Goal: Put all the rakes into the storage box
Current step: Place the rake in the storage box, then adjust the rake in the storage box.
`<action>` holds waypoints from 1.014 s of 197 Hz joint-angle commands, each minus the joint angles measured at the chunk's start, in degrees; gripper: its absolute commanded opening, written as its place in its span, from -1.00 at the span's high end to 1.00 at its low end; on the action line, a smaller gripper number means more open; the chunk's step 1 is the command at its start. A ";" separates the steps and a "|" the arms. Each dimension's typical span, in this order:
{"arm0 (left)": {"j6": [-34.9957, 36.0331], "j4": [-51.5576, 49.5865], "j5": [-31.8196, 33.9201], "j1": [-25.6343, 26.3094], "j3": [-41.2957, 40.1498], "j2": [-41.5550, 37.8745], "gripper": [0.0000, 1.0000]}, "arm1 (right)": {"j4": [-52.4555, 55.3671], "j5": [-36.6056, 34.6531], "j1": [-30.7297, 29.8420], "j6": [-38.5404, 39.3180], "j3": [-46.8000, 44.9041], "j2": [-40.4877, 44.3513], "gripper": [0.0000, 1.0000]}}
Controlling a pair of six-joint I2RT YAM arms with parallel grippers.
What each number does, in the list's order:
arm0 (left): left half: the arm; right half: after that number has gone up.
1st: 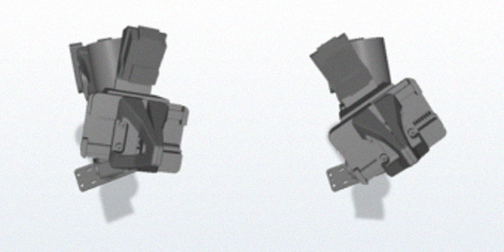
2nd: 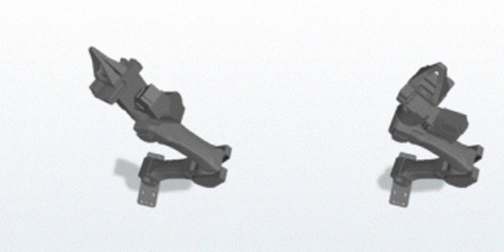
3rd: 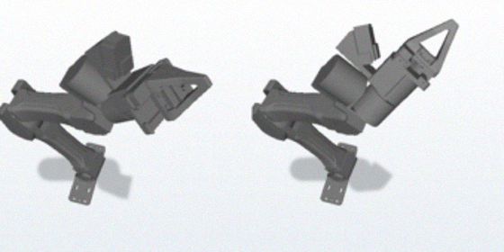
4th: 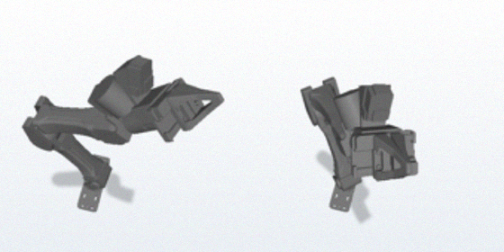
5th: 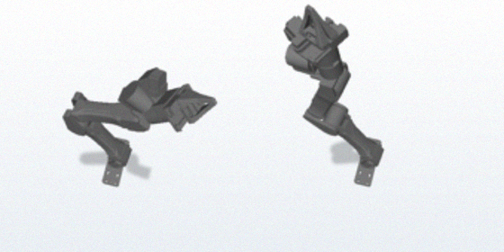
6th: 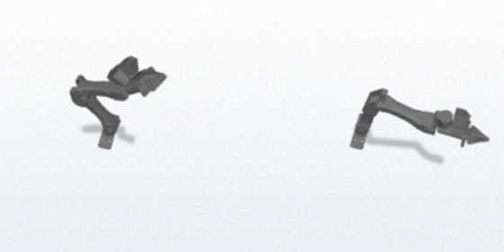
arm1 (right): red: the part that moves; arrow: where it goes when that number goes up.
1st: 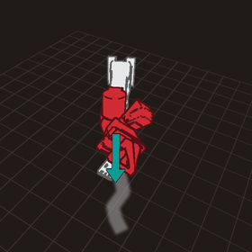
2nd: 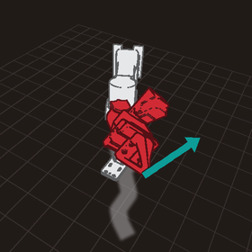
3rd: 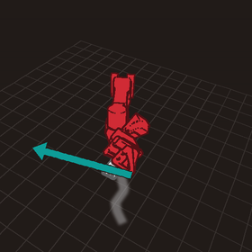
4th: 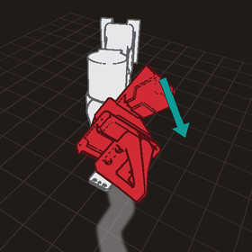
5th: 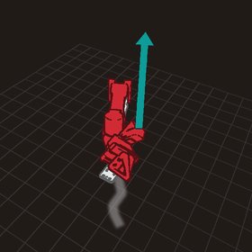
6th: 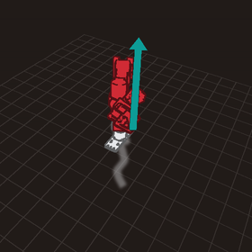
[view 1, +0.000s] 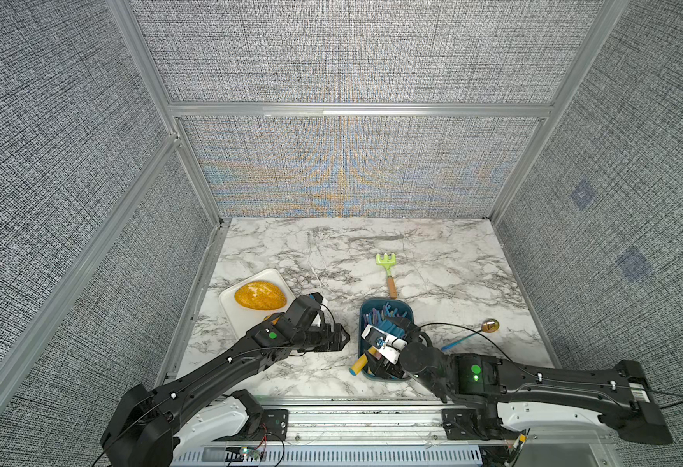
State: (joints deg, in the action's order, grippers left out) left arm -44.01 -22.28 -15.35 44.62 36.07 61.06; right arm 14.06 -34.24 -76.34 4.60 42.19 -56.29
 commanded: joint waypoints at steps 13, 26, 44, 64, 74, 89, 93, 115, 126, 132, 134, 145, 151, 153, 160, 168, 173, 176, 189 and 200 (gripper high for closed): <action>-0.81 1.13 -0.93 2.53 -0.78 -1.34 -0.66 | 8.04 10.72 11.24 -25.85 3.28 1.17 -0.87; -1.11 0.30 -0.82 3.77 -1.39 -2.70 -0.60 | 8.17 18.16 16.19 -30.96 2.55 2.75 -0.82; -1.56 -0.67 -0.98 5.47 -2.27 -4.24 -0.62 | 7.29 25.66 20.84 -36.05 -0.28 4.31 -0.81; -1.87 -1.68 -1.03 7.41 -2.59 -4.98 -0.68 | 7.17 31.30 25.36 -41.18 -2.53 4.91 -0.75; -1.96 -2.06 -0.71 8.36 -2.59 -4.86 -0.68 | 6.40 33.50 27.32 -43.72 -3.61 5.20 -0.71; -1.96 -2.33 -0.33 9.68 -2.42 -4.20 -0.67 | 4.96 36.47 30.49 -47.20 -5.57 5.08 -0.63; -1.96 -2.33 -0.24 10.00 -2.29 -3.96 -0.66 | 4.59 37.40 31.33 -47.90 -6.10 4.91 -0.61; -2.02 -2.06 0.13 12.33 -1.35 -2.00 -0.60 | 1.11 43.36 35.86 -50.85 -9.64 4.09 -0.33; -2.13 -1.98 0.31 13.54 -0.90 -1.16 -0.52 | -0.23 44.20 37.00 -52.05 -10.87 3.91 -0.18; -2.28 -1.83 0.55 14.17 -0.82 -0.80 -0.49 | -0.43 44.43 37.40 -52.24 -11.23 3.74 -0.14; -2.30 -1.76 0.58 14.35 -0.76 -0.66 -0.47 | -0.39 44.50 37.47 -52.24 -11.18 3.58 -0.14; -2.51 -1.42 0.68 15.23 -0.64 -0.09 -0.40 | -0.22 44.18 38.12 -52.41 -11.47 3.15 -0.13; -2.62 -1.08 0.77 15.53 -0.61 0.22 -0.34 | -0.48 44.25 38.33 -52.58 -11.72 2.95 -0.13; -2.65 -1.03 0.77 15.66 -0.58 0.32 -0.32 | -0.72 44.26 38.38 -52.59 -11.79 2.88 -0.13; -2.81 -0.56 0.81 15.97 -0.50 0.70 -0.25 | -1.47 44.46 38.53 -52.83 -12.18 2.68 -0.13; -2.90 0.03 0.72 16.24 -0.41 1.27 -0.15 | -2.26 44.43 38.69 -52.93 -12.22 2.26 -0.13; -2.95 0.40 0.68 16.37 -0.31 1.66 -0.10 | -2.61 44.43 38.75 -52.94 -12.32 1.91 -0.12; -3.00 0.54 0.61 16.44 -0.24 1.86 -0.07 | -2.92 44.51 38.74 -52.96 -12.39 1.63 -0.12; -3.10 1.18 0.50 16.89 0.24 2.92 0.01 | -3.64 44.75 38.84 -52.87 -12.32 0.31 -0.10; -3.10 1.45 0.63 17.21 0.72 3.73 0.06 | -3.91 44.79 39.05 -52.53 -12.04 -1.06 -0.08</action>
State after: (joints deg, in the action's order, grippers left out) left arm -46.76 -22.85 -15.00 61.25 35.70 63.48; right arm 12.97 9.50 -37.52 -47.62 29.95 -55.46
